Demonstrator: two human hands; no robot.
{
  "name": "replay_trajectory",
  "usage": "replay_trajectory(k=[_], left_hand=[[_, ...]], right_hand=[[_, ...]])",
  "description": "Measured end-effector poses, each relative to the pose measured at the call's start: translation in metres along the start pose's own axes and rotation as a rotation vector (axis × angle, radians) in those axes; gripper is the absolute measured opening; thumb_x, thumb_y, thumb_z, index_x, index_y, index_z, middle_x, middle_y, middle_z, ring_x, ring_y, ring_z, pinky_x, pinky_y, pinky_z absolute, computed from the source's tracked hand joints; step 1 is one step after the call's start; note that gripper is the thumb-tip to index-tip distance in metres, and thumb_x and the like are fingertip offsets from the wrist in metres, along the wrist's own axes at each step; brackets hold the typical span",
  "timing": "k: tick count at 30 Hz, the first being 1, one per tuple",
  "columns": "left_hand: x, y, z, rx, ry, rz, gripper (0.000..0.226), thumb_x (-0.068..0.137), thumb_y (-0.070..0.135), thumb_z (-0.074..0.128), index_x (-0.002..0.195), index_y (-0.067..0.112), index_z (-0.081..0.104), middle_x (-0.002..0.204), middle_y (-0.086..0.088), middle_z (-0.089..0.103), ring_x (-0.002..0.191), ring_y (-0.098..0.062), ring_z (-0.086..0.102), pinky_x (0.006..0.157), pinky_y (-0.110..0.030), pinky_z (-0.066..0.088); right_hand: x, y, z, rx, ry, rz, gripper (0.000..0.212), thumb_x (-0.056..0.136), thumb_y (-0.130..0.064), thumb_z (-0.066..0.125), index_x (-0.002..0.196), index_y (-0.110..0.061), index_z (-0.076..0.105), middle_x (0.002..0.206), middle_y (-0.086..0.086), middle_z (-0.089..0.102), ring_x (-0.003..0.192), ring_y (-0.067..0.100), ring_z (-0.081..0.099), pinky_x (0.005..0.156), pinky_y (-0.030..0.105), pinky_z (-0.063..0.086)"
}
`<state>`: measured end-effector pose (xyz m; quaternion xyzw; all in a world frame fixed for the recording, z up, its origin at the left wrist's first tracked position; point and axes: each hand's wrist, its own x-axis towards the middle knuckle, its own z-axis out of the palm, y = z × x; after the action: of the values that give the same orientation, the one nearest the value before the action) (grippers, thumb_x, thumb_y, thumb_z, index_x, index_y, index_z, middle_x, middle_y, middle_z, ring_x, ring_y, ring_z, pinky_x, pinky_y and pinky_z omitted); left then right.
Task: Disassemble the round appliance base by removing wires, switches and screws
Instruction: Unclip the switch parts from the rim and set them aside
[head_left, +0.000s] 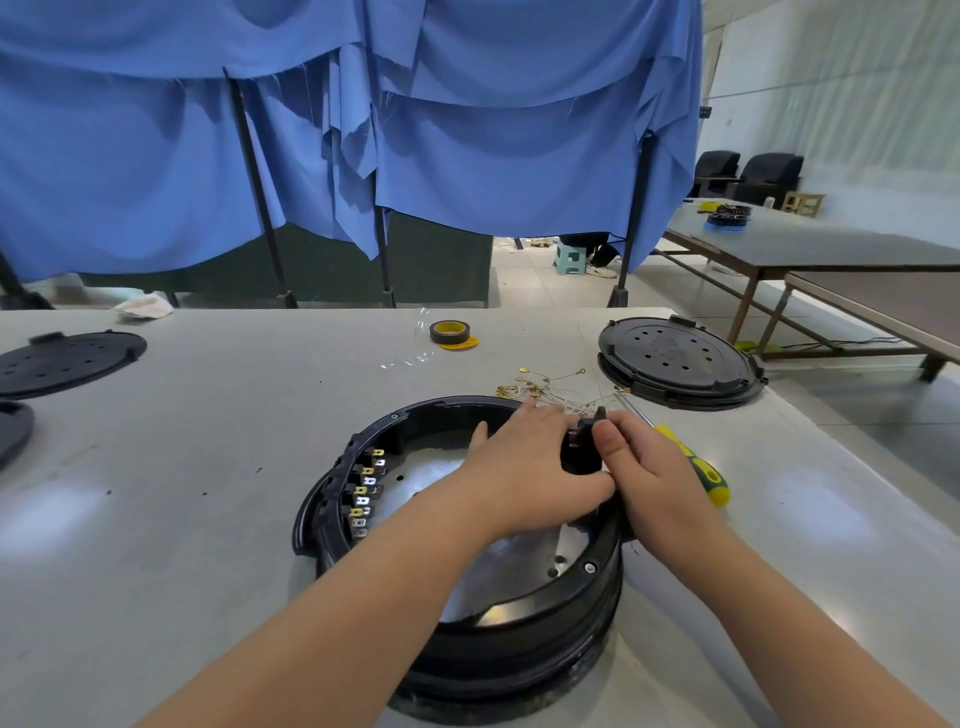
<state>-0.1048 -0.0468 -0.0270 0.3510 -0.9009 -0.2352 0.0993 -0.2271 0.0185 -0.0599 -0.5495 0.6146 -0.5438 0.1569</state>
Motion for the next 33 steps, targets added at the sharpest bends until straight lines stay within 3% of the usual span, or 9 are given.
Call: replay_trajectory(k=[4, 8, 10, 12, 16, 20, 28, 33], left_hand=[[0.001, -0.002, 0.001, 0.029, -0.008, 0.011, 0.066, 0.084, 0.056, 0.05, 0.142, 0.031, 0.033, 0.156, 0.012, 0.023, 0.147, -0.012, 0.002, 0.115, -0.057, 0.001], [-0.002, -0.005, -0.002, 0.015, -0.04, 0.002, 0.077, 0.084, 0.061, 0.05, 0.149, 0.028, 0.024, 0.159, 0.014, 0.012, 0.147, -0.007, -0.004, 0.116, -0.054, -0.003], [-0.002, -0.005, -0.003, 0.022, -0.045, 0.002, 0.077, 0.085, 0.061, 0.049, 0.149, 0.028, 0.023, 0.159, 0.013, 0.011, 0.147, -0.007, -0.004, 0.117, -0.054, -0.004], [-0.002, -0.004, -0.001, 0.033, -0.034, 0.004, 0.075, 0.085, 0.06, 0.048, 0.148, 0.028, 0.024, 0.159, 0.013, 0.012, 0.147, -0.007, -0.004, 0.117, -0.053, -0.004], [-0.002, -0.003, 0.001, 0.034, 0.003, 0.002, 0.074, 0.084, 0.059, 0.049, 0.147, 0.028, 0.026, 0.159, 0.013, 0.014, 0.147, -0.006, -0.002, 0.116, -0.052, -0.003], [-0.001, -0.004, 0.002, 0.048, 0.002, 0.01, 0.075, 0.084, 0.059, 0.048, 0.148, 0.027, 0.025, 0.159, 0.013, 0.013, 0.147, -0.006, -0.003, 0.116, -0.052, -0.003], [0.004, -0.008, 0.004, 0.032, 0.01, 0.021, 0.073, 0.083, 0.058, 0.047, 0.147, 0.028, 0.026, 0.158, 0.013, 0.014, 0.147, -0.008, -0.003, 0.115, -0.053, -0.003], [0.004, -0.009, 0.005, 0.022, 0.0, 0.016, 0.074, 0.083, 0.057, 0.047, 0.147, 0.028, 0.024, 0.158, 0.014, 0.014, 0.147, -0.007, -0.004, 0.115, -0.054, -0.004]], right_hand=[[0.004, -0.015, -0.002, -0.002, 0.05, -0.043, 0.019, 0.098, -0.018, 0.043, 0.085, -0.02, 0.057, 0.081, -0.005, 0.061, 0.079, 0.01, 0.058, 0.074, 0.023, 0.044], [0.027, -0.063, -0.031, -0.011, 0.23, -0.336, 0.008, 0.097, -0.035, 0.045, 0.096, -0.037, 0.052, 0.09, -0.019, 0.061, 0.085, -0.01, 0.058, 0.076, 0.007, 0.043], [0.039, -0.079, -0.04, 0.002, 0.221, -0.388, 0.009, 0.095, -0.034, 0.049, 0.099, -0.041, 0.053, 0.091, -0.021, 0.063, 0.089, -0.008, 0.059, 0.08, 0.008, 0.045], [0.049, -0.078, -0.04, -0.002, 0.164, -0.36, 0.013, 0.096, -0.027, 0.05, 0.105, -0.033, 0.058, 0.093, -0.017, 0.064, 0.089, -0.006, 0.061, 0.081, 0.011, 0.047], [0.059, -0.041, -0.037, -0.174, 0.064, -0.155, 0.014, 0.093, -0.021, 0.056, 0.106, -0.022, 0.061, 0.091, -0.014, 0.066, 0.084, -0.007, 0.061, 0.075, 0.01, 0.048], [0.064, 0.002, -0.033, -0.294, -0.044, 0.039, 0.014, 0.087, -0.022, 0.065, 0.101, -0.022, 0.065, 0.092, -0.008, 0.067, 0.085, 0.006, 0.064, 0.082, 0.027, 0.051], [0.081, 0.037, -0.02, -0.77, -0.174, 0.009, 0.022, 0.076, -0.029, 0.075, 0.096, -0.024, 0.067, 0.092, -0.008, 0.057, 0.083, 0.012, 0.054, 0.072, 0.027, 0.041], [0.09, 0.053, -0.012, -0.804, -0.192, 0.07, 0.024, 0.073, -0.025, 0.077, 0.095, -0.021, 0.068, 0.091, -0.005, 0.052, 0.09, 0.015, 0.054, 0.071, 0.027, 0.038]])
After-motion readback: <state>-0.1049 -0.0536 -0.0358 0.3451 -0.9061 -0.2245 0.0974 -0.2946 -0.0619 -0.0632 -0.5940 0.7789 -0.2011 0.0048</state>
